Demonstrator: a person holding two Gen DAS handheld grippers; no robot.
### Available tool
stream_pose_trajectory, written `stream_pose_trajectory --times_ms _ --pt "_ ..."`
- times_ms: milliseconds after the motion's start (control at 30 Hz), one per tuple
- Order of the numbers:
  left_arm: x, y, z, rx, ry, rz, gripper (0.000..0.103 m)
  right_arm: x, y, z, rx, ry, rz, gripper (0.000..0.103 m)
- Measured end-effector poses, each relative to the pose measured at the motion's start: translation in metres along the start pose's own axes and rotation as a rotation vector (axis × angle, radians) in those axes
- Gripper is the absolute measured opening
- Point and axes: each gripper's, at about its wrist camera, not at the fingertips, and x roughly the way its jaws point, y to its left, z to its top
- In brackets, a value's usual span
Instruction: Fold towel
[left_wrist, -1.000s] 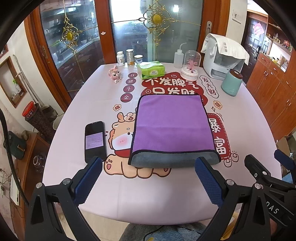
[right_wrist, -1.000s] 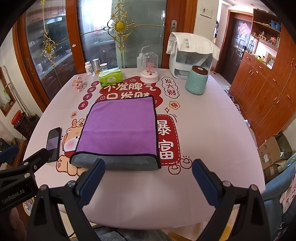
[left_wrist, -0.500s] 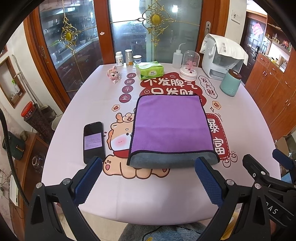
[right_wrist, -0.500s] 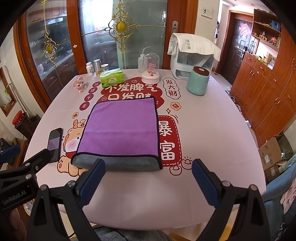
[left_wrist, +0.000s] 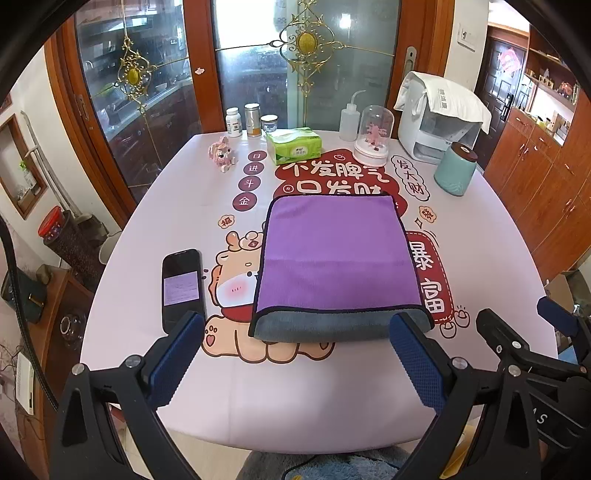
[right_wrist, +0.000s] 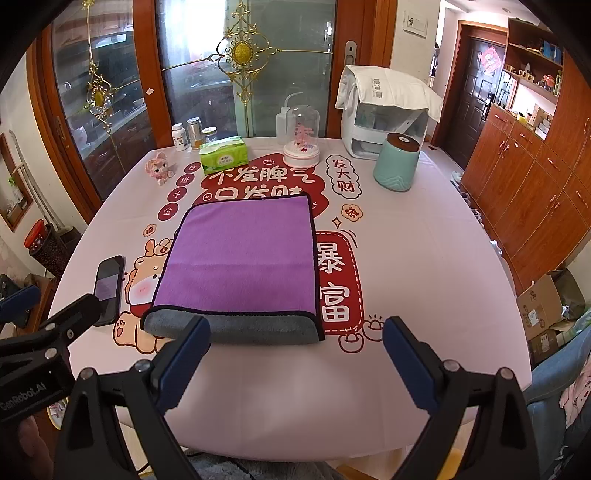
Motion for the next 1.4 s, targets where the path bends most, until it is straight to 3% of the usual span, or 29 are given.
stream_pose_trajectory --times_ms 767,1400 --pt "0.014 0.002 0.005 -0.008 0.027 0.006 0.100 0.020 0.001 0.009 -0.010 0.021 0.002 0.092" --pt "0.031 0.014 0.013 -0.033 0.027 -0.042 0.100 0.037 0.001 0.011 -0.005 0.056 -0.015 0.090"
